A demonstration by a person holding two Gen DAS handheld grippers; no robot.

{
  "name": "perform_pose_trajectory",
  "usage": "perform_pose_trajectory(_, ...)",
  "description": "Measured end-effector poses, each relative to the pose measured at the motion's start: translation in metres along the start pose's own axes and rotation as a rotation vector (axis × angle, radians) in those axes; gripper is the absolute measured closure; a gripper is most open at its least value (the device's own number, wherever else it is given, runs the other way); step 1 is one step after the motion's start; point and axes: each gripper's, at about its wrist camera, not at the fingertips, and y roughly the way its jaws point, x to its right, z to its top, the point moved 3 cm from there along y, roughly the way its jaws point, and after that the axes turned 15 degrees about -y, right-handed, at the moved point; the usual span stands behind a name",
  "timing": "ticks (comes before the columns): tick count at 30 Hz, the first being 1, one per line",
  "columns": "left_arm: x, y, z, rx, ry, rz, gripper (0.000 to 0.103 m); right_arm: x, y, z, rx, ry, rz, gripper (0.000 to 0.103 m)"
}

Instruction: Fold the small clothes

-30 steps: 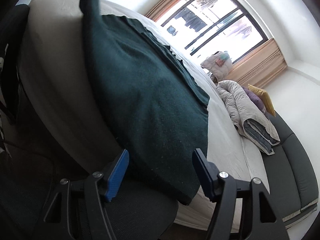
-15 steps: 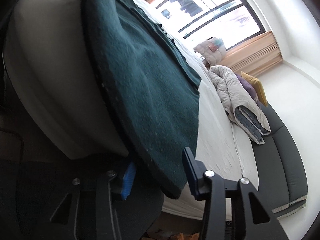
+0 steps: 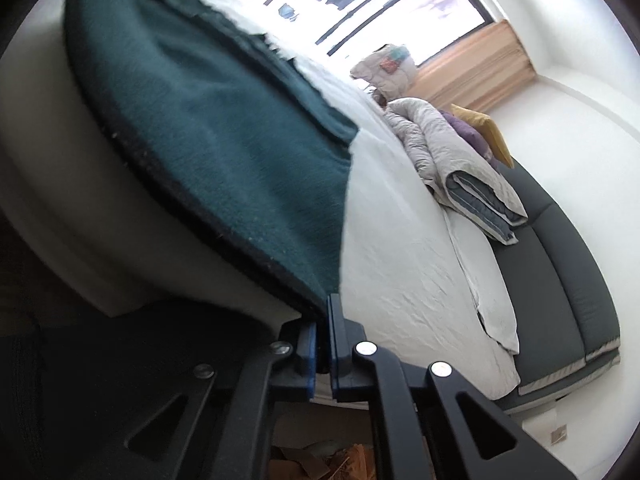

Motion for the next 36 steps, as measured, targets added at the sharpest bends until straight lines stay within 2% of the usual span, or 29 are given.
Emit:
perform_pose_trajectory(6, -0.009, 0.000, 0.011, 0.022, -0.025, 0.008, 0.097, 0.035, 0.001, 0.019, 0.047, -0.008, -0.090, 0.099)
perform_pose_trajectory(14, -0.035, 0.024, 0.037, 0.031, -0.059, 0.030, 0.097, 0.091, 0.022, 0.082, 0.156, -0.097, -0.194, 0.099)
perform_pose_trajectory(20, -0.069, 0.079, 0.054, -0.033, -0.132, 0.026, 0.097, 0.128, 0.070, 0.134, 0.194, -0.154, -0.202, 0.099)
perform_pose_trajectory(25, -0.094, 0.138, 0.067, -0.098, -0.166, 0.021, 0.097, 0.145, 0.122, 0.176, 0.186, -0.173, -0.159, 0.099)
perform_pose_trajectory(31, -0.123, 0.217, 0.071, -0.200, -0.232, 0.000, 0.097, 0.147, 0.178, 0.222, 0.156, -0.210, -0.109, 0.099)
perform_pose_trajectory(36, -0.143, 0.284, 0.067, -0.280, -0.259, -0.010, 0.097, 0.135, 0.222, 0.245, 0.114, -0.266, -0.061, 0.099)
